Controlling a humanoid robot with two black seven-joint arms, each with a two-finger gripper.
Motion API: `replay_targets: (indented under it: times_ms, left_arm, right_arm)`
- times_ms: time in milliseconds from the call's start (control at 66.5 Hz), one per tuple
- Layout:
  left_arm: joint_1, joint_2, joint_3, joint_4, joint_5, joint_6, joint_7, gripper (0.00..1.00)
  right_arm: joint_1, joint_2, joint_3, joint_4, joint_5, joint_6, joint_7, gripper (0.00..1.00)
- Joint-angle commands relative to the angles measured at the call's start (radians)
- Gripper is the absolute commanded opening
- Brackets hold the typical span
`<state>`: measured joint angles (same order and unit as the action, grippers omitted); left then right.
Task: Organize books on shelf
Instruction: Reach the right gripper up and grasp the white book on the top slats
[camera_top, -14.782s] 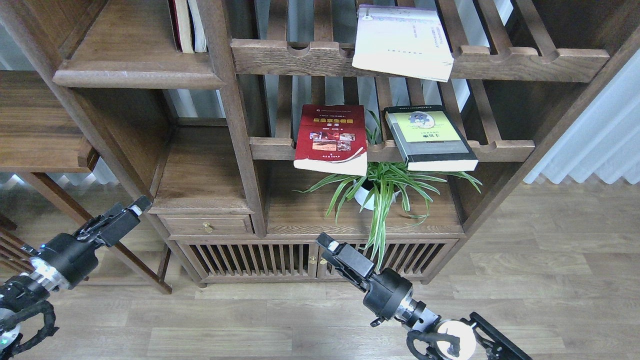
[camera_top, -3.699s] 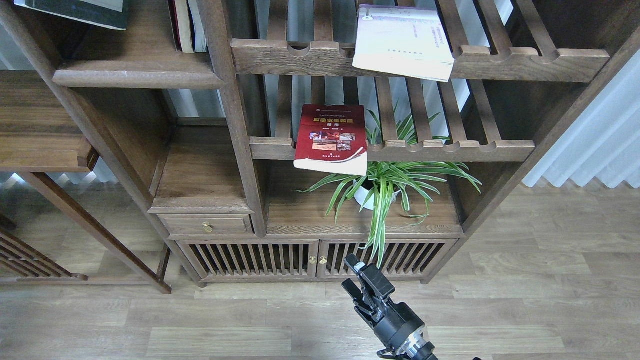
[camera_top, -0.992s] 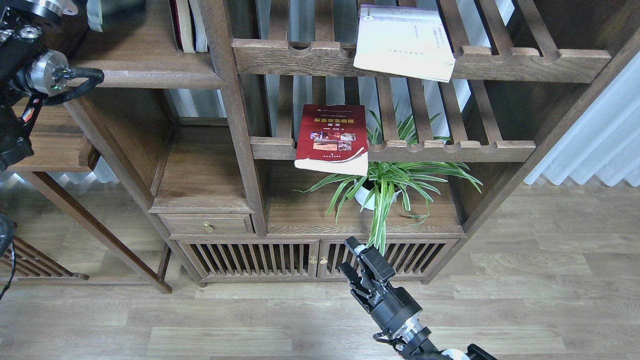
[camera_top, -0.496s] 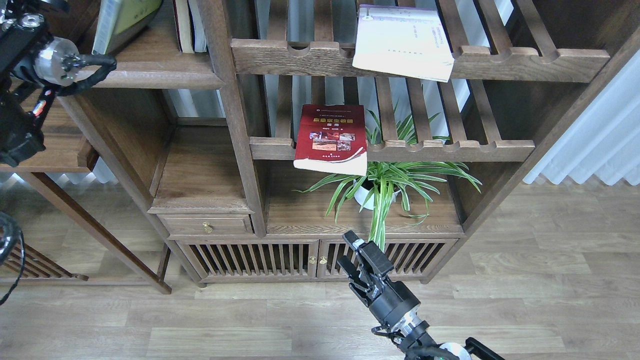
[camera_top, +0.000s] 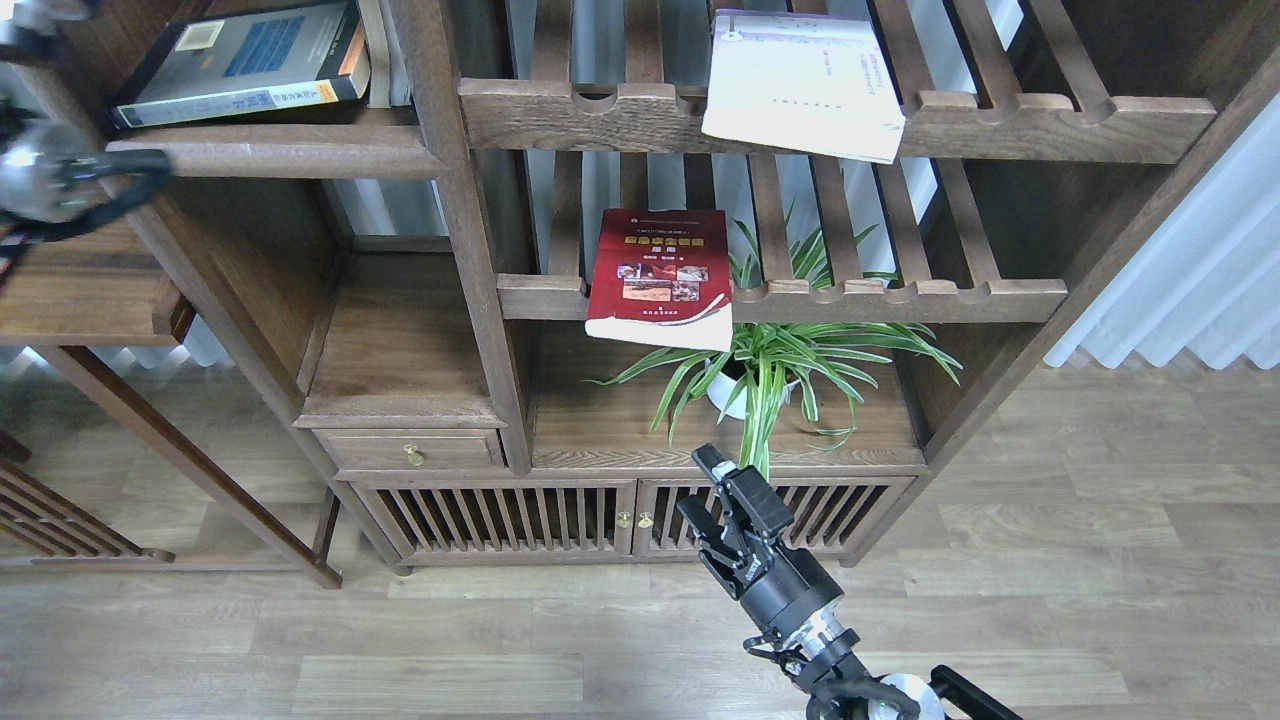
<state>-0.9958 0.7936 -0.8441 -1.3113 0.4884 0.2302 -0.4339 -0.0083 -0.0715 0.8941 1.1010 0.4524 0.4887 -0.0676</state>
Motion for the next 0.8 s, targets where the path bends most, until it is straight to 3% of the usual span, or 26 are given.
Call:
replay_targets:
  times_ms: [0, 241, 361, 647, 782]
  left_arm:
    - [0.038, 0.079, 0.005, -0.032, -0.108, -0.153, 0.018, 1.00]
    - [0.172, 0.176, 0.010, -0.037, -0.341, -0.719, 0.093, 1.00]
    - [0.252, 0.184, 0.013, -0.034, -0.407, -0.719, 0.124, 1.00]
    - [0.485, 0.179, 0.033, -0.025, -0.410, -0.719, 0.126, 1.00]
    - [0.514, 0.173, 0.030, -0.013, -0.409, -0.719, 0.126, 1.00]
  right_arm:
    - [0.033, -0.028, 0.015, 0.043, 0.000, 0.000, -0.001, 0.93]
    - [0.106, -0.056, 0.129, 0.106, -0.001, 0.000, -0.001, 0.94]
    - [0.139, -0.068, 0.154, 0.109, -0.005, 0.000, -0.001, 0.93]
    - [0.244, -0.106, 0.235, 0.128, -0.005, 0.000, -0.001, 0.93]
    - [0.261, -0.146, 0.244, 0.180, -0.006, 0.000, -0.001, 0.93]
